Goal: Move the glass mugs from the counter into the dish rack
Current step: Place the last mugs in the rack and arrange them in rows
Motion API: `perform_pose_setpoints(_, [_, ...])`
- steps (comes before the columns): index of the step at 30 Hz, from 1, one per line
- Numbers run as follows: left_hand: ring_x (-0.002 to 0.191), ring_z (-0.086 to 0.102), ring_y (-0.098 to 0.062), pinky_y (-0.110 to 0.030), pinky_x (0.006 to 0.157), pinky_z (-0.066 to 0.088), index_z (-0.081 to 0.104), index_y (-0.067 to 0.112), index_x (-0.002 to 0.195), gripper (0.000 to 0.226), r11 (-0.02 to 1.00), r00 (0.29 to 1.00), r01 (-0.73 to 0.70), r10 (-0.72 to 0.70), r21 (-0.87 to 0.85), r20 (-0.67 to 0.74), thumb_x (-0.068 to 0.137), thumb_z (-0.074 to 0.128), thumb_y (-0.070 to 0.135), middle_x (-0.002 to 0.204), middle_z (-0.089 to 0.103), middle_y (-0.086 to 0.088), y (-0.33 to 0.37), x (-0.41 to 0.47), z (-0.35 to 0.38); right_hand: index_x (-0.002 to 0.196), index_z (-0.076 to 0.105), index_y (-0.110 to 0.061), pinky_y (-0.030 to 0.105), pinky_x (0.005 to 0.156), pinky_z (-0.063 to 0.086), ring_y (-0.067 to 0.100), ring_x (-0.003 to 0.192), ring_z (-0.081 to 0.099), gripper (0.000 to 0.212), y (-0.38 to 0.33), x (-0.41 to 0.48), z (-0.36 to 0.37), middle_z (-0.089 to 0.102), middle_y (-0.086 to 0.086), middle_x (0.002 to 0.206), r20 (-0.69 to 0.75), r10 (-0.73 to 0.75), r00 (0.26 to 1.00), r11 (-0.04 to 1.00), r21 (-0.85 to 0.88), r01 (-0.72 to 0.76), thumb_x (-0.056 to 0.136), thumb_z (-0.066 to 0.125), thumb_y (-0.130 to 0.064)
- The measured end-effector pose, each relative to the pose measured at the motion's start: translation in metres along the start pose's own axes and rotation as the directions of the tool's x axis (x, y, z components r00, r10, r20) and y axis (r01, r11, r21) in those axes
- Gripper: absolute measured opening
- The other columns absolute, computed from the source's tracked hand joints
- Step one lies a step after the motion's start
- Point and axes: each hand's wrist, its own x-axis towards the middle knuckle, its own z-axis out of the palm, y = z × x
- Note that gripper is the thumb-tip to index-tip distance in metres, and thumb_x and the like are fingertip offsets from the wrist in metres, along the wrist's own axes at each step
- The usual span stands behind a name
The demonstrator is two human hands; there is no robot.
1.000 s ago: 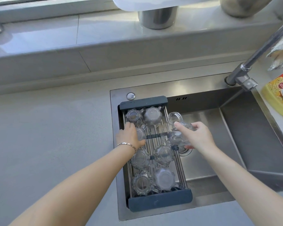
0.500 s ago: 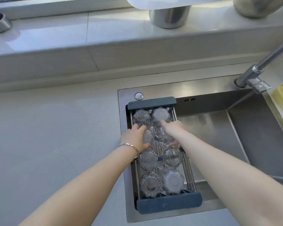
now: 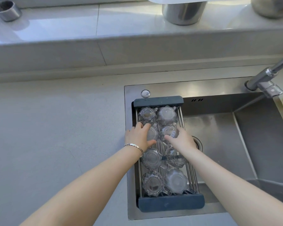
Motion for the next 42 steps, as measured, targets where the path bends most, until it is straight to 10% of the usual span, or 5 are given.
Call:
perform_pose_setpoints(15, [0.126, 0.04, -0.025, -0.037, 0.104, 0.035, 0.036, 0.018, 0.137, 0.052, 0.987, 0.978, -0.159, 0.158, 0.002, -0.138, 0.088, 0.053, 0.026, 0.142, 0.037, -0.005, 0.007, -0.03, 0.0, 0.128, 0.044, -0.011, 0.036, 0.086, 0.046, 0.03, 0.104, 0.06, 0.066, 0.014, 0.013, -0.006, 0.06, 0.014, 0.119, -0.004, -0.015, 1.0, 0.989, 0.149, 0.015, 0.073, 0.077, -0.029])
perform_pose_setpoints(20, [0.139, 0.026, -0.023, -0.04, 0.113, 0.028, 0.026, 0.021, 0.144, 0.064, 0.807, 0.838, -0.538, 0.481, 0.242, 0.259, 0.086, 0.051, 0.01, 0.153, 0.026, -0.002, 0.002, -0.054, 0.009, 0.125, 0.05, -0.014, 0.039, 0.087, 0.051, 0.023, 0.093, 0.063, 0.045, 0.033, -0.011, -0.022, 0.06, 0.008, 0.118, -0.059, -0.188, 0.98, 0.968, 0.155, 0.195, 0.083, 0.064, -0.023])
perform_pose_setpoints(32, [0.094, 0.055, -0.03, -0.034, 0.073, 0.053, 0.054, 0.018, 0.124, 0.067, 0.725, 0.874, -0.478, 0.45, 0.496, 0.184, 0.063, 0.079, 0.005, 0.12, 0.054, -0.011, 0.019, -0.064, 0.009, 0.13, 0.044, -0.023, 0.029, 0.086, 0.042, 0.017, 0.102, 0.051, 0.051, 0.079, -0.055, -0.02, 0.047, 0.005, 0.128, 0.043, -0.252, 0.967, 0.962, -0.101, 0.255, 0.083, 0.062, -0.016])
perform_pose_setpoints(42, [0.11, 0.047, -0.034, -0.043, 0.09, 0.047, 0.038, 0.009, 0.135, 0.056, 0.641, 0.809, -0.587, 0.483, 0.495, 0.336, 0.084, 0.056, -0.003, 0.136, 0.039, -0.02, 0.018, -0.068, -0.007, 0.133, 0.033, -0.03, 0.039, 0.09, 0.045, 0.031, 0.115, 0.047, 0.068, 0.049, -0.039, 0.01, 0.045, 0.007, 0.133, 0.027, -0.223, 0.974, 0.84, -0.502, 0.206, 0.076, 0.07, -0.031])
